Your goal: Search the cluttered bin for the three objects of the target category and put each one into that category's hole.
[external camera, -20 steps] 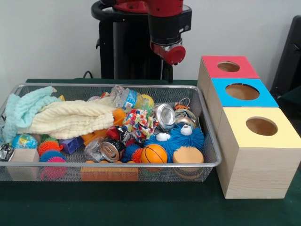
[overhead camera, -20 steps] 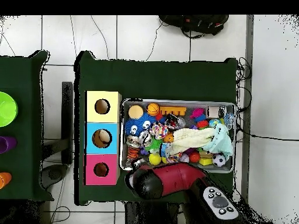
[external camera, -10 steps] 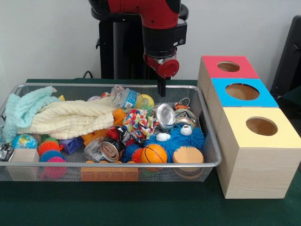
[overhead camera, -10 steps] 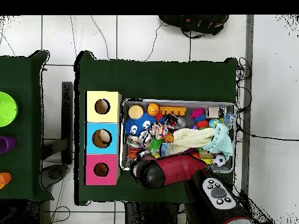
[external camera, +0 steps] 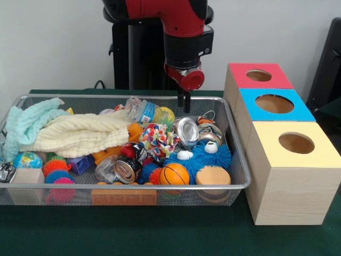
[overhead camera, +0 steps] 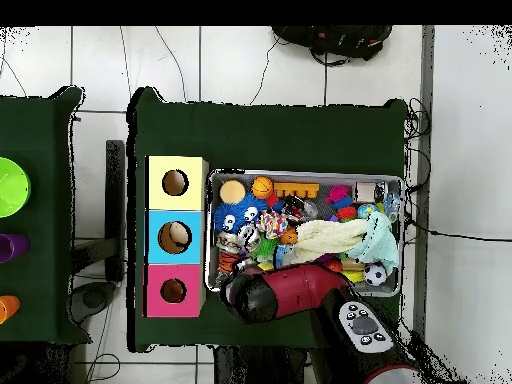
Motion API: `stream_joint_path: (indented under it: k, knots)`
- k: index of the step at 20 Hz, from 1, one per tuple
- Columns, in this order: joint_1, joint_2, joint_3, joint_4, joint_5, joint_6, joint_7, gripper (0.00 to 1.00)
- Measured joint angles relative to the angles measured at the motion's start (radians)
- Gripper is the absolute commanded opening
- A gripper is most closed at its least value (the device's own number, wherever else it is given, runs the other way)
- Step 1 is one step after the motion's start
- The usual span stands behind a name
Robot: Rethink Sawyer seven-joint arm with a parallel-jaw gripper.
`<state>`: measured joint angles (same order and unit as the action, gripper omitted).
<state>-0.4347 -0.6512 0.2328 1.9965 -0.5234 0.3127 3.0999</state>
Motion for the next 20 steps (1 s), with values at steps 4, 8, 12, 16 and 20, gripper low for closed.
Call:
stream_joint_path:
  k: [4,8,12,16,20]
  knots:
    - [0.025,0.009,-0.014,-0.002,0.000,0.000,0.000,1.00]
    - [0.038,0.016,-0.017,-0.008,0.000,0.000,0.000,1.00]
    - [0.044,0.026,-0.018,-0.018,0.000,0.000,0.000,1.00]
    - [0.045,0.027,-0.019,-0.034,0.000,0.000,0.000,1.00]
    - [0.058,0.034,-0.029,-0.060,0.000,0.000,0.000,1.00]
